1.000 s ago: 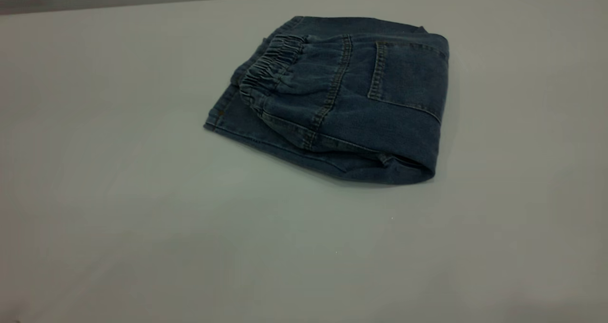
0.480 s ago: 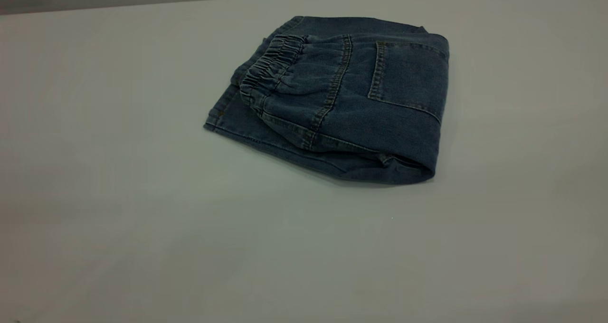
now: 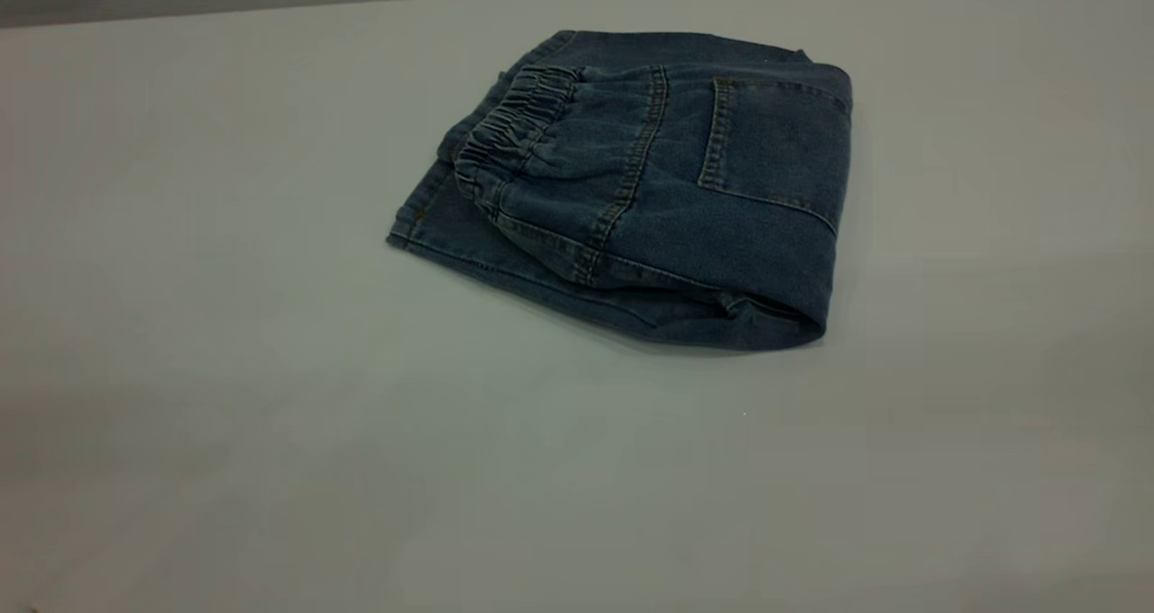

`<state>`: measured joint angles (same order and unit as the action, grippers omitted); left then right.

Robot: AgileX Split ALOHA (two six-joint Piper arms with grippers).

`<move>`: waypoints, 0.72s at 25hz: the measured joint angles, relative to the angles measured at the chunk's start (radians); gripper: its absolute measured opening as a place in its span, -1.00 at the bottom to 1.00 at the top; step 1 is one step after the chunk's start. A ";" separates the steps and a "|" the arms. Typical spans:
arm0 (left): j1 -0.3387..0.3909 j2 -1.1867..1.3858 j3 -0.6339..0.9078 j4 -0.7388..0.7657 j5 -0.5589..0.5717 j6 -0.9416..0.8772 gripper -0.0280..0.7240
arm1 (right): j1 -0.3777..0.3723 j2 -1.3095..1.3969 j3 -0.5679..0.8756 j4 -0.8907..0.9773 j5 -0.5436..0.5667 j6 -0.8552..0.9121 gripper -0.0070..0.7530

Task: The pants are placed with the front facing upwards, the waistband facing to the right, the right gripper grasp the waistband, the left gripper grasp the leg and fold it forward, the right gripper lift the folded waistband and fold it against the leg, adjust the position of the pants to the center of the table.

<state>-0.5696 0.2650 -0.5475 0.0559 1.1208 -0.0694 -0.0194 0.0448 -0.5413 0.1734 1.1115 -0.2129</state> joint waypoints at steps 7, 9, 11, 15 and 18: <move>0.000 0.000 0.000 0.000 -0.043 -0.047 0.36 | 0.000 -0.034 0.018 0.000 -0.022 -0.002 0.48; 0.000 0.000 0.000 0.005 -0.045 -0.046 0.36 | 0.000 -0.034 0.033 0.001 -0.028 -0.002 0.48; 0.000 0.000 0.000 0.013 -0.056 -0.046 0.36 | 0.000 -0.034 0.033 0.001 -0.040 -0.002 0.48; 0.000 0.000 0.008 0.026 -0.068 -0.046 0.36 | 0.000 -0.034 0.033 0.002 -0.038 -0.002 0.48; 0.000 0.000 0.037 0.025 -0.046 -0.057 0.36 | 0.000 -0.034 0.033 0.002 -0.038 -0.002 0.48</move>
<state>-0.5696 0.2650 -0.5101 0.0814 1.0749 -0.1262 -0.0194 0.0104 -0.5082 0.1749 1.0731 -0.2150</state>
